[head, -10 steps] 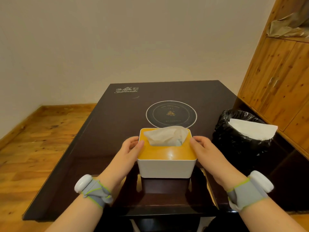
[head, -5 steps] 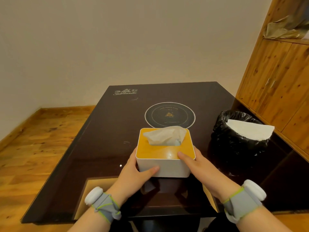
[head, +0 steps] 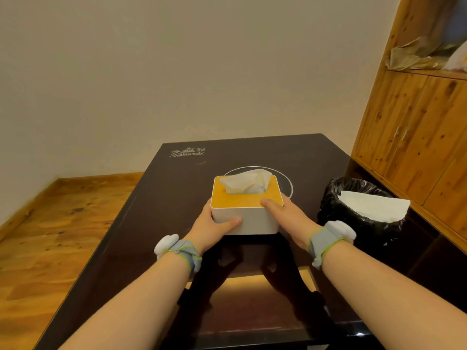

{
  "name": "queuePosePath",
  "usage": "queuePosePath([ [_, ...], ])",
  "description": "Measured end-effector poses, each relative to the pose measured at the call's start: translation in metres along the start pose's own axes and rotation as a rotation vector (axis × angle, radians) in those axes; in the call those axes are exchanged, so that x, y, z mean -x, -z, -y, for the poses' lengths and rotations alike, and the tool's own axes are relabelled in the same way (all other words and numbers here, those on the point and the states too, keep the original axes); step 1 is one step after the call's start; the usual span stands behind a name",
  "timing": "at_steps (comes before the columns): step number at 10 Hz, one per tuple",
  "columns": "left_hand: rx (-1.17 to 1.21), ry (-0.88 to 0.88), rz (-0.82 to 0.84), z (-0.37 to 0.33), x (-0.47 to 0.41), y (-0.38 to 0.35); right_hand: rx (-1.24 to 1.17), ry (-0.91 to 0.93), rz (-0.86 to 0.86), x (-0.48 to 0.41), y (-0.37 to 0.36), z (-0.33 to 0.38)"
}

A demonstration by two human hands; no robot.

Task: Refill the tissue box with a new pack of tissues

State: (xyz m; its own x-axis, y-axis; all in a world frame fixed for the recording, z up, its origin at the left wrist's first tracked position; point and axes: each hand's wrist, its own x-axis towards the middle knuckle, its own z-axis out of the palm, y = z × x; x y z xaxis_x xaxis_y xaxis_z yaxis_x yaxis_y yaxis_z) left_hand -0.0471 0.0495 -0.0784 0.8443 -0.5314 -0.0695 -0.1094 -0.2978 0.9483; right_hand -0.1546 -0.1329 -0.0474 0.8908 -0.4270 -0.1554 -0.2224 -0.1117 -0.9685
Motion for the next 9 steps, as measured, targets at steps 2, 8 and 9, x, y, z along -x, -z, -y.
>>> queuePosePath([
  [2,-0.007,0.033,0.009,0.007,-0.017,-0.008,0.002,-0.065,-0.016,-0.017,-0.001,-0.008],
  [8,-0.289,0.229,0.215,-0.013,-0.037,0.037,0.403,-0.309,0.046,-0.030,0.018,0.018],
  [9,-0.291,0.206,0.215,-0.030,-0.044,0.044,0.347,-0.315,0.035,-0.028,0.023,0.041],
])
